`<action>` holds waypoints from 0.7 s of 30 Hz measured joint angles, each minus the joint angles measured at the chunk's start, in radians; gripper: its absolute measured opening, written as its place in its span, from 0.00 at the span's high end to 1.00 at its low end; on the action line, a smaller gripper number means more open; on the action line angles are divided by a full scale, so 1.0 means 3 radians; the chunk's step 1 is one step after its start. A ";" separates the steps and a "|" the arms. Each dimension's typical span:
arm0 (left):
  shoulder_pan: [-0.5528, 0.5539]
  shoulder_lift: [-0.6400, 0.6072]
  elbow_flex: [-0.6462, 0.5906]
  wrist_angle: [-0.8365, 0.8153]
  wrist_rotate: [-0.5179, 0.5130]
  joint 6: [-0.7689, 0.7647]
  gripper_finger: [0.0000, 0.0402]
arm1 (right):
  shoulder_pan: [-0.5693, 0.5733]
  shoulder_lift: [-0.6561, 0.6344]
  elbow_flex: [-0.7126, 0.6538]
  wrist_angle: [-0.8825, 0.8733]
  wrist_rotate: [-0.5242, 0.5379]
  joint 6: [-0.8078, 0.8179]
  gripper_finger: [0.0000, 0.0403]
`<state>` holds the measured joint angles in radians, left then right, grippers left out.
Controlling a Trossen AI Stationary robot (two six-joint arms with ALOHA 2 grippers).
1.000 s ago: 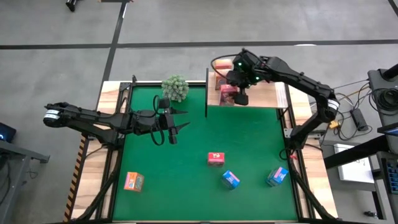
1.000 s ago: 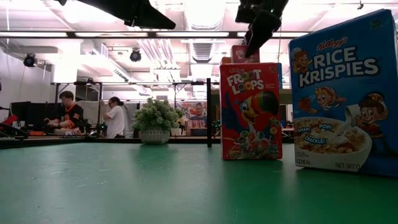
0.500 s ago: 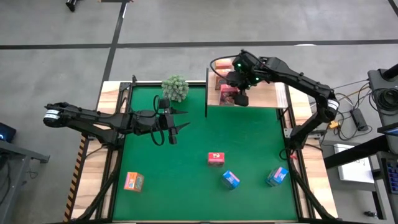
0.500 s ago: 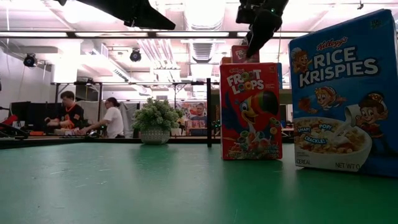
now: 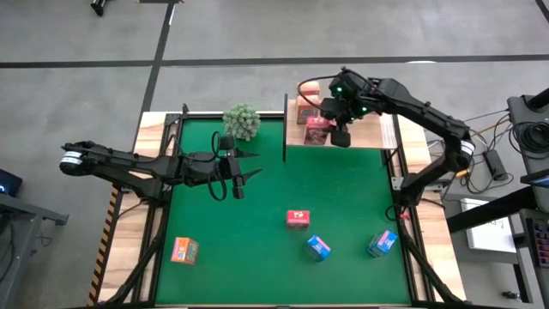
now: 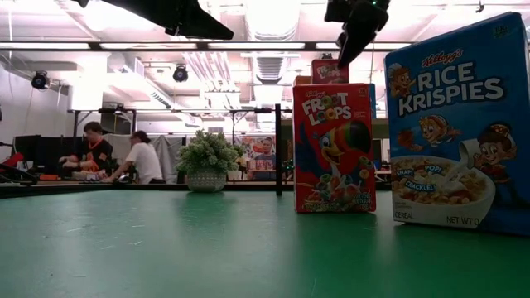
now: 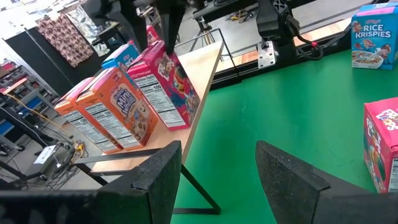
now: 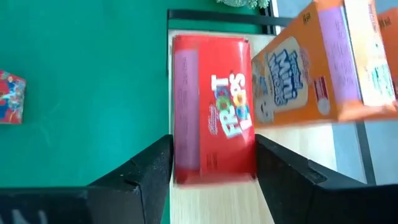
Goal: Stack cereal on shelf
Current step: Put the left red cereal box on the shelf
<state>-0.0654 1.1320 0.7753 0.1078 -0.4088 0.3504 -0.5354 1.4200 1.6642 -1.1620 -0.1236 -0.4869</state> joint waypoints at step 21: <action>0.0000 0.0000 0.0000 0.0006 0.0000 0.0000 0.53 | -0.0087 -0.0275 0.0000 -0.0022 0.0153 0.0418 0.50</action>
<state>-0.0654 1.1320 0.7753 0.1097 -0.4088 0.3504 -0.5616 1.3375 1.6642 -1.1687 -0.0776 -0.3615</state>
